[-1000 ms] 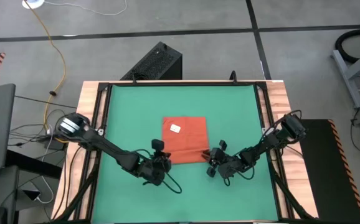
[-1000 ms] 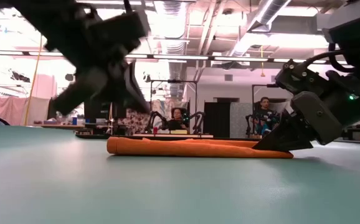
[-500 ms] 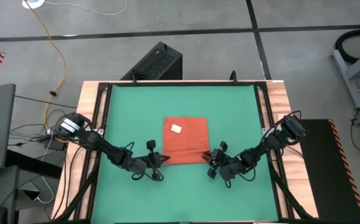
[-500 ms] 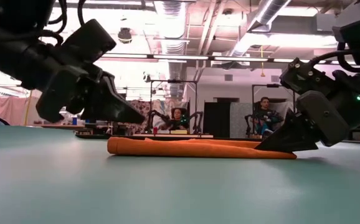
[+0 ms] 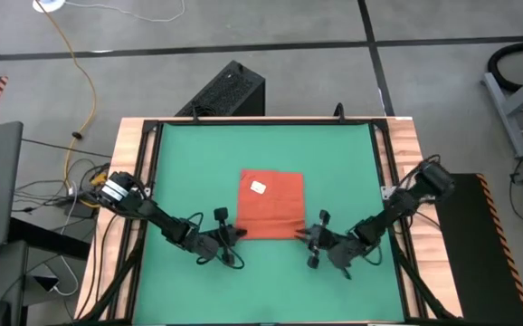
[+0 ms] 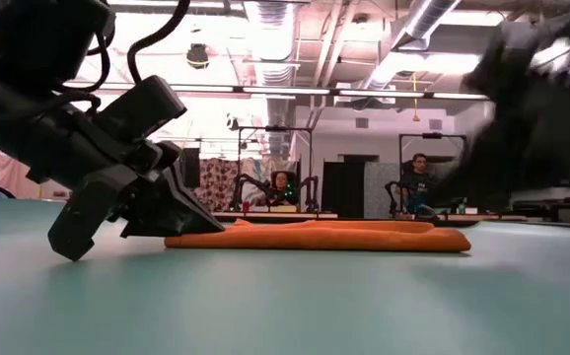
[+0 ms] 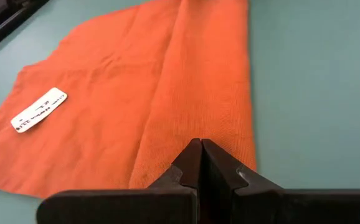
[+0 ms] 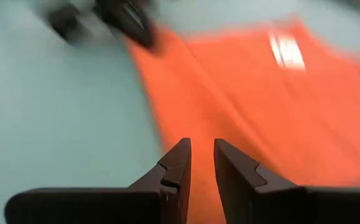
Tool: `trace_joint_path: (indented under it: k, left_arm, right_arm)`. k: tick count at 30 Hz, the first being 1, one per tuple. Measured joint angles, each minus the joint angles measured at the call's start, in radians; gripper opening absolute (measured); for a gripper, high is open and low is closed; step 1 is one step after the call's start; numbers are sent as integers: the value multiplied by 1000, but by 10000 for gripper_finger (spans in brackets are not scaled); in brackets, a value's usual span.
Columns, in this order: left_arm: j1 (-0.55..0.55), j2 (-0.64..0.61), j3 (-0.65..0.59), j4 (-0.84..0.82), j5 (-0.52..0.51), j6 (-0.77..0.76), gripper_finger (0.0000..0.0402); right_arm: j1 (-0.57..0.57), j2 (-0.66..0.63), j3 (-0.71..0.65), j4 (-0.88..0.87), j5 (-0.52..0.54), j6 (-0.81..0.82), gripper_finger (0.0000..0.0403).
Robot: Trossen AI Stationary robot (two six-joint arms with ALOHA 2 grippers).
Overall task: Roll towel
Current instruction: Roll the orange towel
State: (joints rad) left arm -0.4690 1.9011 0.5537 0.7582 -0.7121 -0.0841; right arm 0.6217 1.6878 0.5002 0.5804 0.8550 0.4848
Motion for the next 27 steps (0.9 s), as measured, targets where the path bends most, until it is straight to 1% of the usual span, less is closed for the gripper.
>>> trace_joint_path:
  k: [3,6,9,11,15,18,21,27]
  left_arm:
    - [5,0,0,-39,1,-19,0]
    - [13,-7,0,-86,9,-38,0]
    - [19,-7,0,-112,24,-57,0]
    - [23,-7,0,-116,26,-61,0]
    - [25,-7,0,-116,27,-58,0]
    - [30,-7,0,-124,29,-61,0]
    - [36,-7,0,-127,35,-63,0]
    - [46,-7,0,-137,41,-65,0]
  right_arm:
    - [33,-92,0,-4,-4,-172,91]
    - [46,-160,0,-31,-87,-296,97]
    - [45,-177,1,-71,-163,-344,122]
    - [42,-175,0,-104,-167,-359,151]
    - [17,-144,0,-142,-164,-363,222]
    - [-9,-97,0,-122,-169,-384,256]
    - [-35,-37,0,-92,-176,-401,263]
    - [-76,63,4,-56,-172,-400,265]
